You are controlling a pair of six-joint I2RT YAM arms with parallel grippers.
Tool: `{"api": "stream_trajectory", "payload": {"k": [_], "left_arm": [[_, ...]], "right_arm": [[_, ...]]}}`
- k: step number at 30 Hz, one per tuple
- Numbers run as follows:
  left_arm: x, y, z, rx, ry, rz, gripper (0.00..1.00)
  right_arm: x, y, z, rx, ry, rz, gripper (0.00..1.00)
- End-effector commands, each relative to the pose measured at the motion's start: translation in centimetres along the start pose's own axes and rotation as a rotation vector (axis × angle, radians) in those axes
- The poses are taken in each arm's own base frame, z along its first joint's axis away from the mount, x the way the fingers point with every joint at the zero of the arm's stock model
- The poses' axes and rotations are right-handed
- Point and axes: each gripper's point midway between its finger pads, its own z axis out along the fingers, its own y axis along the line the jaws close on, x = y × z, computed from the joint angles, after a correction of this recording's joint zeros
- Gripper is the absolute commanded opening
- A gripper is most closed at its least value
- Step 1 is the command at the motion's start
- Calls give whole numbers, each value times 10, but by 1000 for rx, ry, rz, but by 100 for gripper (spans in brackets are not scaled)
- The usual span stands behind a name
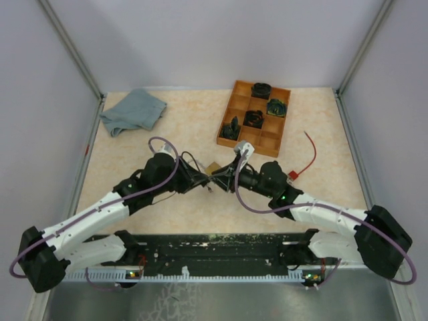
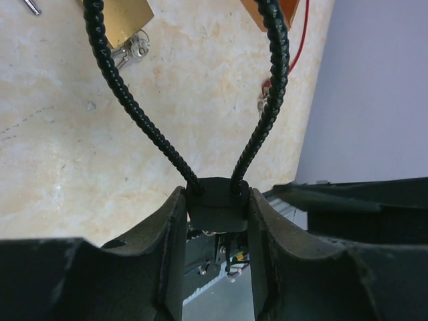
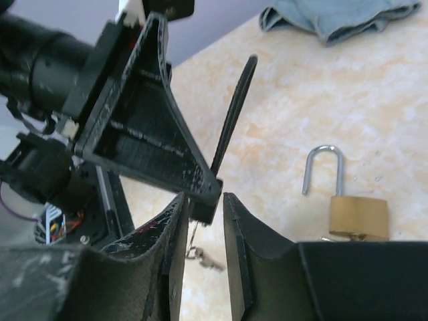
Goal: Unlock with the key
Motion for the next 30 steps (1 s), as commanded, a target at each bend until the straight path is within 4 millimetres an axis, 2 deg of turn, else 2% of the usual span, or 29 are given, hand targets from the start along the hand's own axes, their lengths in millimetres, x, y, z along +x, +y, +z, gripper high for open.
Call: {"api": "stream_trajectory", "payload": {"k": [1, 11, 18, 30], "left_arm": [[-5, -11, -8, 22, -11, 4, 0], [-16, -10, -9, 7, -71, -3, 0], [-17, -14, -7, 26, -73, -15, 0], [-16, -16, -8, 40, -71, -22, 0]], "right_arm": [[-40, 4, -1, 23, -111, -13, 30], [-2, 12, -5, 18, -14, 32, 35], [11, 10, 3, 42, -22, 56, 36], [23, 10, 12, 14, -25, 82, 25]]}}
